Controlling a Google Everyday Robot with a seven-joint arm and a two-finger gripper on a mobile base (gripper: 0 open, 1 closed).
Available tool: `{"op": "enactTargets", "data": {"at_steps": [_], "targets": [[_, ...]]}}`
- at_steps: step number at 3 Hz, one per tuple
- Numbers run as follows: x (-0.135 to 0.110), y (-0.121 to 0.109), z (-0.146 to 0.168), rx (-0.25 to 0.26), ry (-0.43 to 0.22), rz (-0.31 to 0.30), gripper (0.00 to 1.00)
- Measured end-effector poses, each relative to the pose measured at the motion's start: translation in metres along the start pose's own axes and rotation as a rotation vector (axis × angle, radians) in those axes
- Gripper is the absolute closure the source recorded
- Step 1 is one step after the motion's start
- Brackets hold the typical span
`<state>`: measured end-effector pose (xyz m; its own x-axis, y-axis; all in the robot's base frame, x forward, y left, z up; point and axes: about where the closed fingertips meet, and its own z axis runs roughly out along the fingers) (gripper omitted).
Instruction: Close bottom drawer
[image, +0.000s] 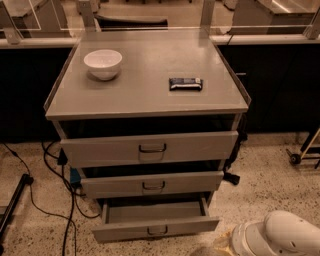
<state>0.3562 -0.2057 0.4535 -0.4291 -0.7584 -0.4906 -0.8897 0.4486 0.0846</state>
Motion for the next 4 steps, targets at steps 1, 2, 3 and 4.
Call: {"op": "enactTargets", "data": {"at_steps": [1,2,3,4], "targets": [[0.024,-0.018,0.029,0.070,-0.015,-0.037,1.00],[0.047,-0.043,0.060,0.122,-0.070,-0.070,1.00],[0.060,-0.048,0.095,0.107,-0.107,-0.052,1.00],[0.061,-0.048,0.096,0.113,-0.101,-0.058,1.00]]}}
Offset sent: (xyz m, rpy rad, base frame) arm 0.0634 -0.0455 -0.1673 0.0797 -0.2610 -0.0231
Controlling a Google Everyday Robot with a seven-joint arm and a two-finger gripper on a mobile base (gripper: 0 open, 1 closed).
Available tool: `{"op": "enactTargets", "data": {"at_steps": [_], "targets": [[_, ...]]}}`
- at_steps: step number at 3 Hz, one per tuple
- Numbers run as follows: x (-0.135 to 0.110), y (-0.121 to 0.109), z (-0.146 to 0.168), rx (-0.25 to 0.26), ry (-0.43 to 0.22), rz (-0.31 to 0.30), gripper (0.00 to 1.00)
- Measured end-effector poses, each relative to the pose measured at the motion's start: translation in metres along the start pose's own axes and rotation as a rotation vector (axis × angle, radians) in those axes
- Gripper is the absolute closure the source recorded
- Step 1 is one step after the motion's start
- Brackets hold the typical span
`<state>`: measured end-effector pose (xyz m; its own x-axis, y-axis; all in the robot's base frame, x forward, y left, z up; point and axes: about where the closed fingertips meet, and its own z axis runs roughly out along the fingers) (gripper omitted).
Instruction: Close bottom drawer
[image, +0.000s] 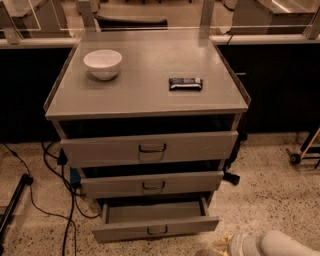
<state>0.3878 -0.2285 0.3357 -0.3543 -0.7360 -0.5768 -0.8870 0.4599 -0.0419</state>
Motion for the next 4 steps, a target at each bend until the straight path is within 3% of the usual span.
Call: {"op": "enactTargets", "data": {"at_steps": [1,2,4], "targets": [[0.007,0.001,0.004,0.021,0.022,-0.024,1.00],[0.029,-0.013,0.054,0.046,0.021,-0.088,1.00],[0.066,-0.040,0.147,0.036,-0.068,-0.055,1.00]]}}
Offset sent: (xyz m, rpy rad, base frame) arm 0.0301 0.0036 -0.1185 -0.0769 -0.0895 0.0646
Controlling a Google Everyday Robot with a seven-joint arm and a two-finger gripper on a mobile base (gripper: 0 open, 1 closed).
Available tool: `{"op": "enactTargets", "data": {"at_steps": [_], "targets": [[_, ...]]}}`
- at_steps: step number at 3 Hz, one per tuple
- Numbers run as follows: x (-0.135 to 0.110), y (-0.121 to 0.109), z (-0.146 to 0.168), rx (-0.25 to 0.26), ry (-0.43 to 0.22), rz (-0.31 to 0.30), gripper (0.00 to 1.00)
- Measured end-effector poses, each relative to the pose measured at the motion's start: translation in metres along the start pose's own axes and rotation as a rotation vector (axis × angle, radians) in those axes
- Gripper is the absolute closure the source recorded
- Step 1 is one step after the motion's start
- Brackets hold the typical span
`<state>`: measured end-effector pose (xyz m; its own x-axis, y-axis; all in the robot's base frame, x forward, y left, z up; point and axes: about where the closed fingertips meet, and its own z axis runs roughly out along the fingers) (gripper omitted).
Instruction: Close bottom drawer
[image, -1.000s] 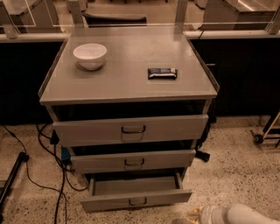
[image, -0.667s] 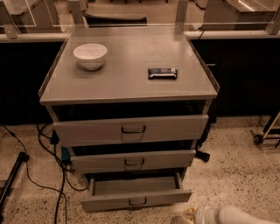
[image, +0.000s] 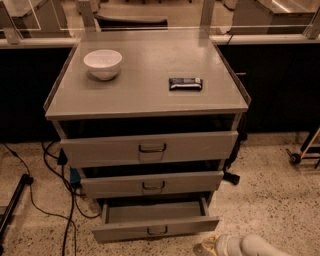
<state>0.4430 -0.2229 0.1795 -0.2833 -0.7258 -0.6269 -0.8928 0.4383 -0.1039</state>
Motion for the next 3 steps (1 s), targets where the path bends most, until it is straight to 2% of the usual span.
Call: {"op": "enactTargets", "data": {"at_steps": [2,3], "targets": [[0.002,-0.001,0.009,0.010,0.001,-0.015,1.00],[-0.003,-0.011,0.030,0.056,-0.031,-0.061,1.00]]}}
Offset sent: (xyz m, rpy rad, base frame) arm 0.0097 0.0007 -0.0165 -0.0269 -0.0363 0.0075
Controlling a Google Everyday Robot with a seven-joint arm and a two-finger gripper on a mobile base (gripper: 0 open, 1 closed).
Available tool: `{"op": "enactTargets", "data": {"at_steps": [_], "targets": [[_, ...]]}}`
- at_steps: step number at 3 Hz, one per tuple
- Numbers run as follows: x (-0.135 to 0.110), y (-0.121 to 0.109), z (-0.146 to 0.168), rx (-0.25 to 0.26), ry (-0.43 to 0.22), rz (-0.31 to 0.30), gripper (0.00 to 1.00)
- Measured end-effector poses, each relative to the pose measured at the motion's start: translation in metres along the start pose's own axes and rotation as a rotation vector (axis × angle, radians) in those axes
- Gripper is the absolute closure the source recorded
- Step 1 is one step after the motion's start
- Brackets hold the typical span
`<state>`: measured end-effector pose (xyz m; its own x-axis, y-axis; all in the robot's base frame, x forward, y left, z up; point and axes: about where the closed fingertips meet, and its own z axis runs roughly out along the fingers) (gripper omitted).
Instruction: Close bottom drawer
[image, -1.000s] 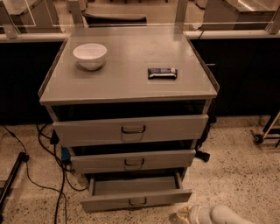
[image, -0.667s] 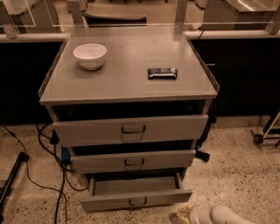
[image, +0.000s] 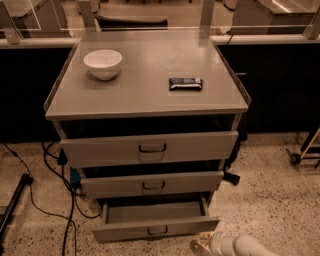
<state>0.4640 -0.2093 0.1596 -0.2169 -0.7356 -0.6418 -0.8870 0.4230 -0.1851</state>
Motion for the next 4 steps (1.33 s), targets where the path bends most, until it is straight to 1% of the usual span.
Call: {"op": "enactTargets", "data": {"at_steps": [1,2,4], "targets": [[-0.006,-0.010,0.017,0.028,-0.030,-0.036,1.00],[-0.015,-0.023,0.038,0.049,-0.074,-0.071,1.00],[-0.020,-0.051,0.071,0.072,-0.115,-0.102,1.00]]}}
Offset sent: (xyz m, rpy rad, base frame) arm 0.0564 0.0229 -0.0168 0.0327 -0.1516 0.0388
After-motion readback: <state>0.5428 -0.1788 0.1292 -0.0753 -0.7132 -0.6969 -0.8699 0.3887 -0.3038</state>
